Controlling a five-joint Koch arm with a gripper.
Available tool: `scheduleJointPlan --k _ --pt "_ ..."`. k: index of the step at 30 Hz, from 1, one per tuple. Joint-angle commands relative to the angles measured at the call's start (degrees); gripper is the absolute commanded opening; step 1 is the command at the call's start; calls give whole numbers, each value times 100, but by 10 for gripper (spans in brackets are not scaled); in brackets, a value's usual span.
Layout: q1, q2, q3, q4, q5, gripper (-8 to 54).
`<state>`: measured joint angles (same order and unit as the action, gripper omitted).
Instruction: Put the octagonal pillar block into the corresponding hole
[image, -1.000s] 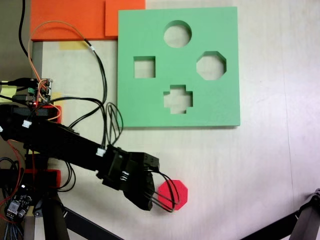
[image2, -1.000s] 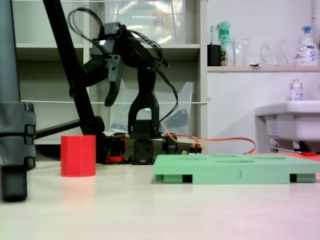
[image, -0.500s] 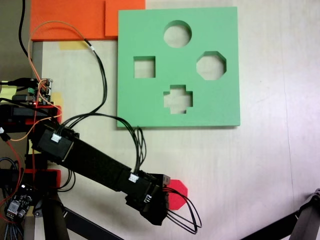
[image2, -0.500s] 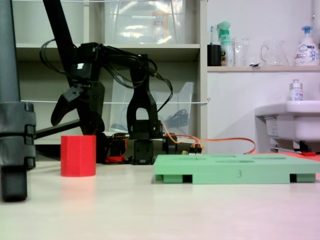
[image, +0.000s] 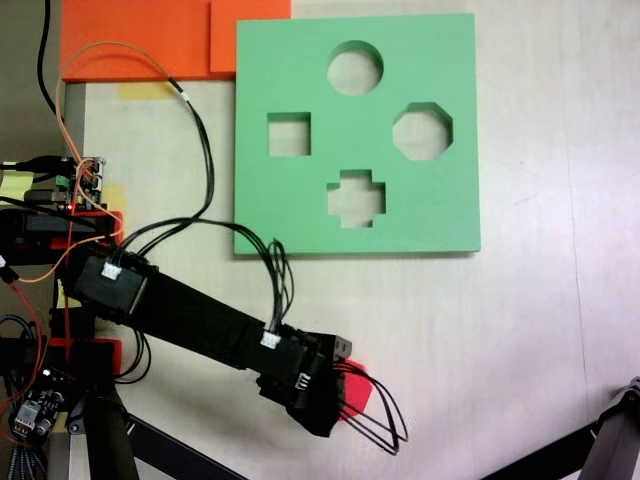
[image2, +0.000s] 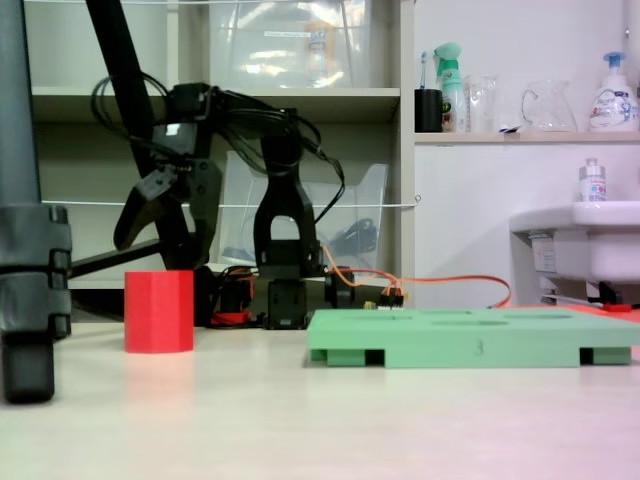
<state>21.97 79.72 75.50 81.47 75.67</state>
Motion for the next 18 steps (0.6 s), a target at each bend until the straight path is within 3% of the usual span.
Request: scheduleJointPlan --k 1,7,18 --pt "53 448 -211 -149 325 450" --pt "-18 545 -211 -141 466 432" --pt "-185 -62 -211 334 -1292 403"
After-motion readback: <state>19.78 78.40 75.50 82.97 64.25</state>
